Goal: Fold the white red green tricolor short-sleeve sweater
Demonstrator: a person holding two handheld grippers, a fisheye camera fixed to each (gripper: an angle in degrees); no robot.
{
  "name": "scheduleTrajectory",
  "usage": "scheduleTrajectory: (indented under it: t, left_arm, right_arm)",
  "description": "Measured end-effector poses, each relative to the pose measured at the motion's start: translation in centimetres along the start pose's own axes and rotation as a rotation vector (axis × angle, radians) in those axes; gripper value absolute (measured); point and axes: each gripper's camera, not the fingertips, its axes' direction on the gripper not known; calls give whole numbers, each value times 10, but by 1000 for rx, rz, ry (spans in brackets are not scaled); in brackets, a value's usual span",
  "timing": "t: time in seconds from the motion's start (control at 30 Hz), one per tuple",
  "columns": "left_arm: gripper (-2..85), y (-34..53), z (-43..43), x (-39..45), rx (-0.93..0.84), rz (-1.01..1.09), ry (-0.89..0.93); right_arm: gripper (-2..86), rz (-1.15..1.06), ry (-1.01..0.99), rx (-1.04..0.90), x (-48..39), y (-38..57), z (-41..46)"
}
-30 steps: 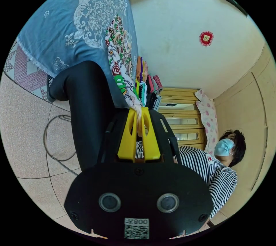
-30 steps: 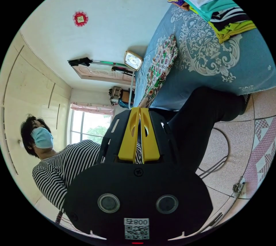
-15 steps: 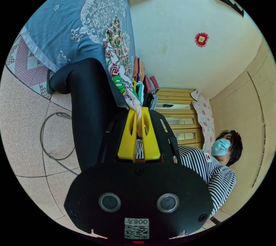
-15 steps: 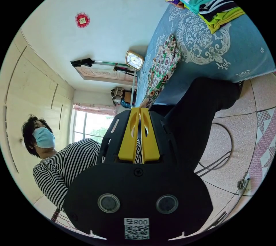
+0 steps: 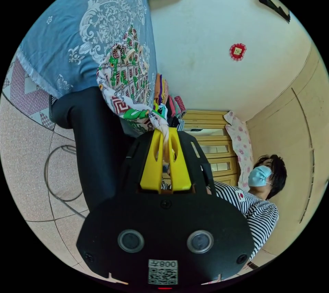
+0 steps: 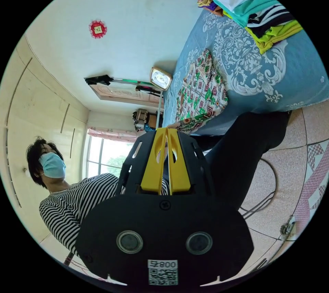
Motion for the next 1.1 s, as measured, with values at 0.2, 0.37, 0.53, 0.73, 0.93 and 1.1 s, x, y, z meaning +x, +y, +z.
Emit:
scheduleTrajectory:
  t: [0.2, 0.37, 0.53, 0.73, 0.93, 1.1]
  left_arm:
    - [29, -77, 17, 34, 13, 38, 15]
    - [30, -153, 35, 62, 24, 69, -9]
    - [30, -241, 56, 85, 38, 66, -28]
    - [30, -335, 78, 99, 45, 23, -74]
    - [31, -419, 98, 105, 64, -40, -115]
    - [30, -479, 112, 112, 74, -61, -141]
  right_arm:
    - [2, -42, -9, 20, 9, -86, 27]
    - [2, -76, 25, 29, 14, -170, 56]
    - [3, -63, 50, 36, 35, -253, 90]
    - [3, -14, 90, 27, 76, -351, 137]
    - [4, 32, 142, -9, 121, -452, 192]
    - [3, 60, 187, -39, 158, -534, 237]
